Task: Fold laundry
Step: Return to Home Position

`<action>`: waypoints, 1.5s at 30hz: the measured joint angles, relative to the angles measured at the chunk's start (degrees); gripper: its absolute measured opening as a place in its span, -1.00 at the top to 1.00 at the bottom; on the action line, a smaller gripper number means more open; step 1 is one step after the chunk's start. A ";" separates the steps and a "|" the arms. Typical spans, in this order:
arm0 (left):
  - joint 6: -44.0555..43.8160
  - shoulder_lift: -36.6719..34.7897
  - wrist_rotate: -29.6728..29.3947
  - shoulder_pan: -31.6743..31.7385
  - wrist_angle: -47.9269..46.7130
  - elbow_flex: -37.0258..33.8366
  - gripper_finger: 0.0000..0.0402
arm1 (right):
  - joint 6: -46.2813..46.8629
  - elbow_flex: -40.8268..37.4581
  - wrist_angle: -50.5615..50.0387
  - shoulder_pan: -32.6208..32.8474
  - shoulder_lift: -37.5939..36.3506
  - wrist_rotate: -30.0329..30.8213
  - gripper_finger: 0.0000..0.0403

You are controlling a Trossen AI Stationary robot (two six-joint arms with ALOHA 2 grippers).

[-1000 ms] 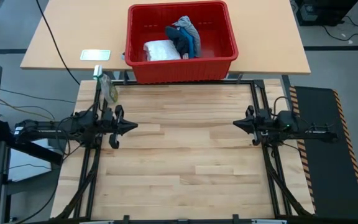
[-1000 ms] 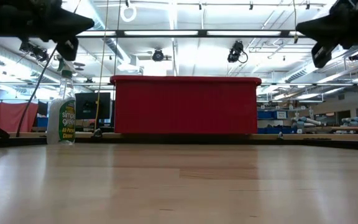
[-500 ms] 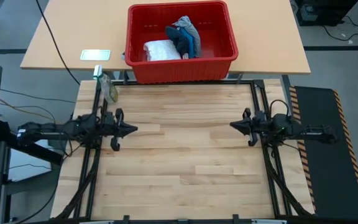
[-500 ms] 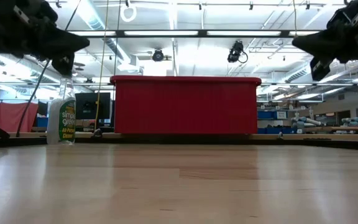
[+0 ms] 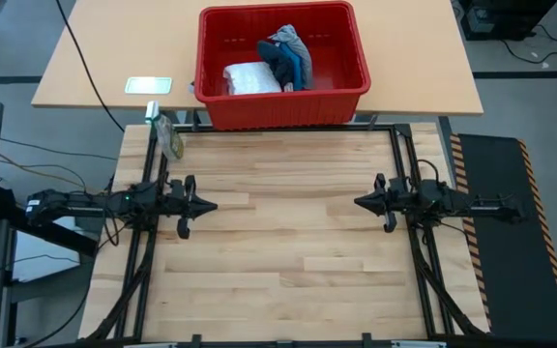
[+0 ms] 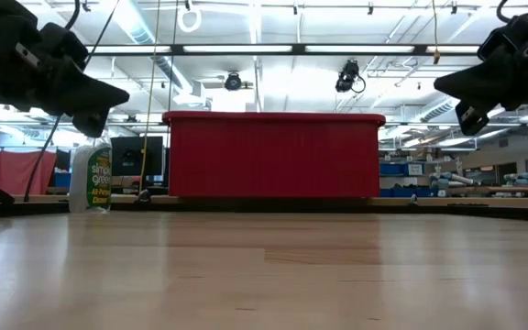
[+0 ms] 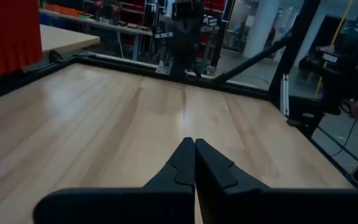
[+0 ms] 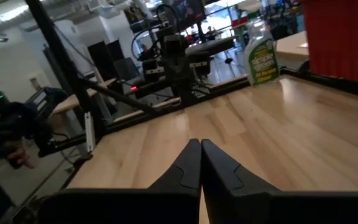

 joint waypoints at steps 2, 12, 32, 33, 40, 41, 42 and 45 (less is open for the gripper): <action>-0.87 -0.01 0.00 0.00 0.07 0.00 0.98 | -0.15 0.00 -0.15 0.00 0.00 -1.37 0.94; -1.52 0.00 -0.04 0.01 -0.33 -0.01 0.98 | -0.25 0.00 0.14 0.00 0.00 -2.75 0.93; -1.56 0.00 -0.11 0.00 -0.36 -0.04 0.98 | -0.27 0.00 0.23 0.00 0.00 -2.75 0.93; -1.56 0.00 -0.11 0.01 -0.36 -0.04 0.98 | -0.27 0.00 0.21 0.00 0.00 -2.75 0.93; -1.57 0.00 -0.13 0.00 -0.36 -0.07 0.98 | -0.27 0.00 0.23 0.00 0.00 -2.76 0.93; -1.57 0.00 -0.13 0.00 -0.36 -0.07 0.98 | -0.29 0.00 0.23 0.00 0.00 -2.75 0.93; -1.57 0.00 -0.13 0.00 -0.36 -0.07 0.98 | -0.27 0.00 0.23 0.00 0.00 -2.75 0.93; -1.57 0.00 -0.13 0.00 -0.36 -0.07 0.98 | -0.27 0.00 0.22 0.00 0.00 -2.75 0.93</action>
